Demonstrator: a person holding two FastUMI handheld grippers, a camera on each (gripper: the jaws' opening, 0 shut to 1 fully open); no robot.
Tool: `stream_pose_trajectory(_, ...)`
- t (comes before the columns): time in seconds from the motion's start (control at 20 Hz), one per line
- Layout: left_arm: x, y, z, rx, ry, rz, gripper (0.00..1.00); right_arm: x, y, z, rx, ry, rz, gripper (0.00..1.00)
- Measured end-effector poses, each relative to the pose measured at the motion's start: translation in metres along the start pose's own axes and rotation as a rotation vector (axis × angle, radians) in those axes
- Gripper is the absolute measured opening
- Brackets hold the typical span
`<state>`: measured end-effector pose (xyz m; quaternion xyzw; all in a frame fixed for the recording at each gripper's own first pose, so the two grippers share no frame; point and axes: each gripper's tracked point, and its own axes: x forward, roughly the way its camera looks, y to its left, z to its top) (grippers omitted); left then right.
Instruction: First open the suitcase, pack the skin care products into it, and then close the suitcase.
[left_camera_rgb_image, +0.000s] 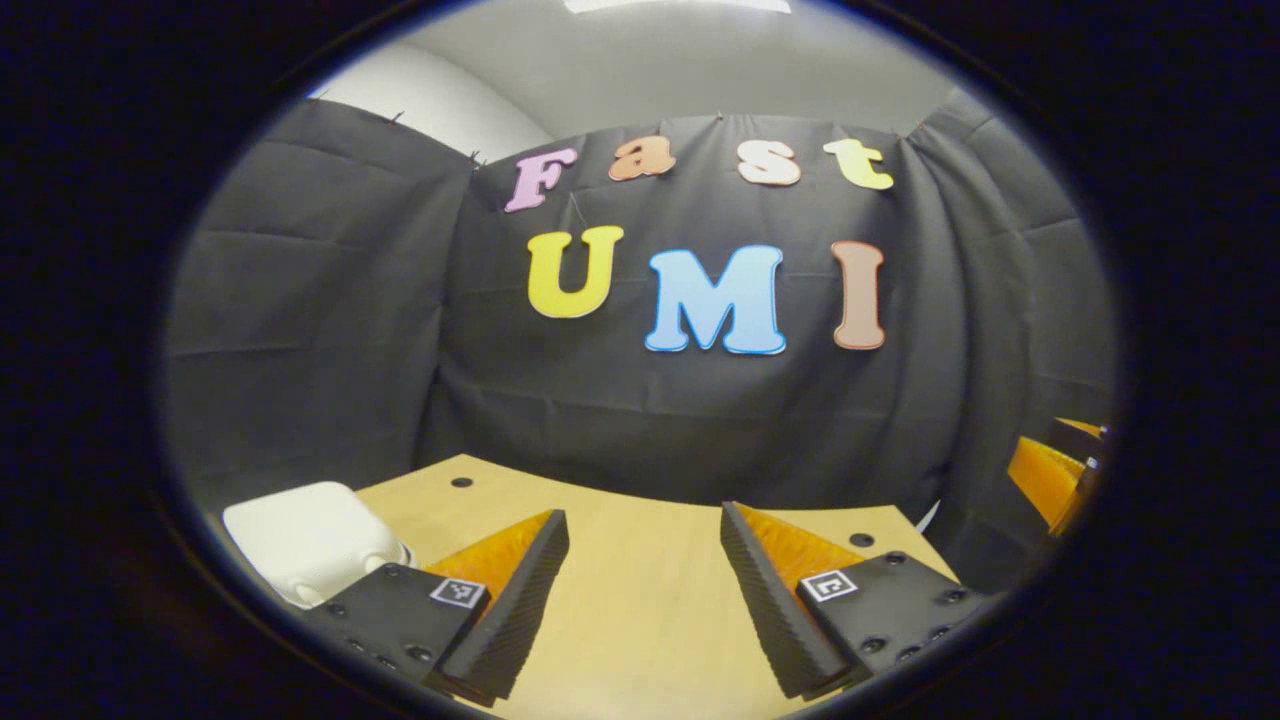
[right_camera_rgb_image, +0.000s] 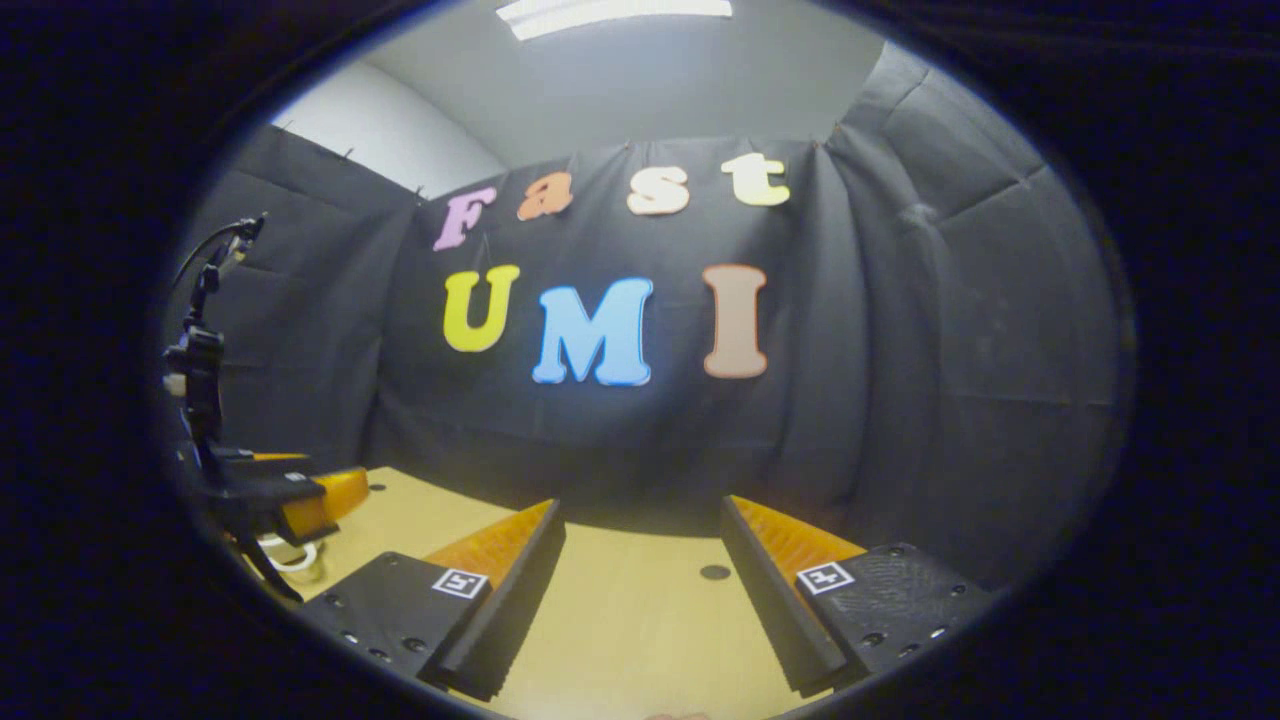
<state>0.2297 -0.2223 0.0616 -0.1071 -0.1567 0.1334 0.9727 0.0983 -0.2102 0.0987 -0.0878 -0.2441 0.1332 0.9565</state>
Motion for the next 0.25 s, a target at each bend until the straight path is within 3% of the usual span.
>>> stream_pose_trajectory(0.05,-0.009,-0.016,-0.001,0.007,-0.024,-0.027,0.98,0.002,0.001,0.003,0.003,-0.036,0.005,0.96)
stream_pose_trajectory(0.25,-0.028,-0.034,-0.012,-0.034,-0.038,-0.071,0.98,-0.011,-0.017,-0.021,0.068,0.023,-0.010,0.94)
